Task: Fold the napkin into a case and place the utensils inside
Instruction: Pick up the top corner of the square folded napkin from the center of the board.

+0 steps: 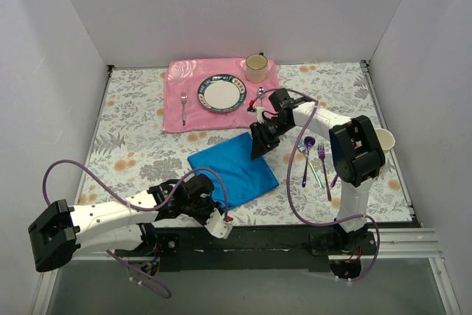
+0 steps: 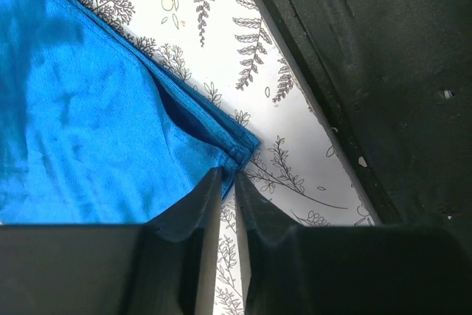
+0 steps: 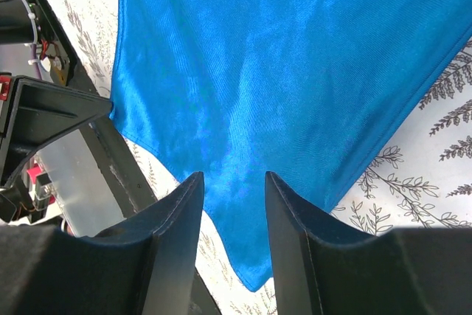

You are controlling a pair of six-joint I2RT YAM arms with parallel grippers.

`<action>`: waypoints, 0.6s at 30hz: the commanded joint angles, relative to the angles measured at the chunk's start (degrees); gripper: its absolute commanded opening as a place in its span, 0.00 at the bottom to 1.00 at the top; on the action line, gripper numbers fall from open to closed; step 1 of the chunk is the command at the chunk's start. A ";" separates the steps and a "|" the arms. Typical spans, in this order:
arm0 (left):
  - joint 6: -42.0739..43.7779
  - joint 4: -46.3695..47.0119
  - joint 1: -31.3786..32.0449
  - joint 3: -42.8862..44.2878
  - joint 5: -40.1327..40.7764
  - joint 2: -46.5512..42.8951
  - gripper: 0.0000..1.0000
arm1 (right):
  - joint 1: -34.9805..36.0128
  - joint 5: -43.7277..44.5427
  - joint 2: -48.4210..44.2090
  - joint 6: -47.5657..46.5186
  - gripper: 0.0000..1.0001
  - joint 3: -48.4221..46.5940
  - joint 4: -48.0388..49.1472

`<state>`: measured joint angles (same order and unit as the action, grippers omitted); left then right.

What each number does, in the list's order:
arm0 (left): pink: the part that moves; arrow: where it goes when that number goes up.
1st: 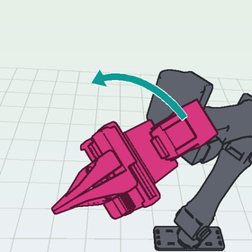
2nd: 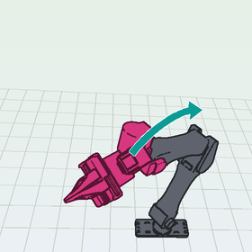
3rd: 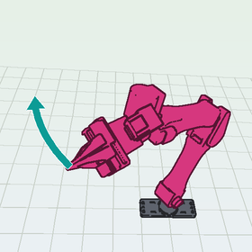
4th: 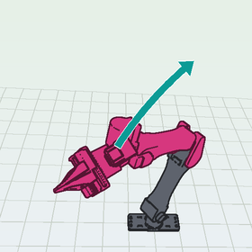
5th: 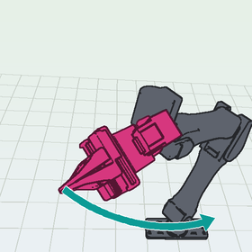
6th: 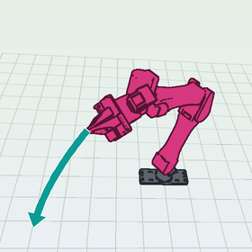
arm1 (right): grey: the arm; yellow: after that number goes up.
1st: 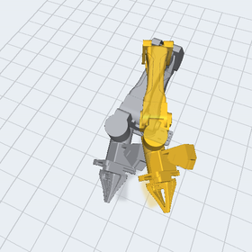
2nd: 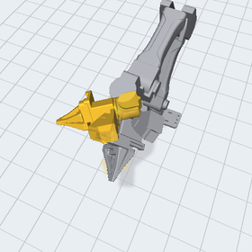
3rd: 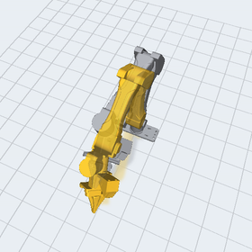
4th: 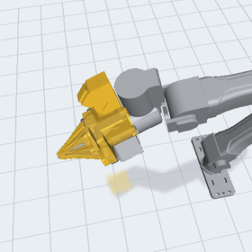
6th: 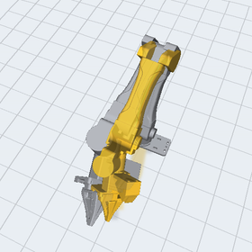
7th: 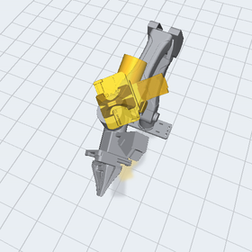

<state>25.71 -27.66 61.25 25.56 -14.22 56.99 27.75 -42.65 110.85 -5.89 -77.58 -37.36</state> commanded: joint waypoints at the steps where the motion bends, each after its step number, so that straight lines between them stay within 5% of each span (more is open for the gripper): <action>1: -0.05 -1.43 0.27 2.91 -1.34 -1.62 0.10 | -0.33 -1.73 0.16 -0.35 0.47 -1.43 -0.95; 7: -1.01 -1.17 0.27 4.67 -0.73 -2.32 0.00 | -0.33 -1.90 0.25 -0.35 0.48 -1.52 -0.96; 18: -3.92 6.12 -5.87 8.80 -2.21 3.29 0.00 | -0.94 -1.82 -0.28 -0.61 0.48 -1.34 -1.40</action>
<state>22.83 -26.11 58.74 30.85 -14.46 58.11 27.51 -43.16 110.85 -5.98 -77.58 -37.60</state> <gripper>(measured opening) 0.009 0.473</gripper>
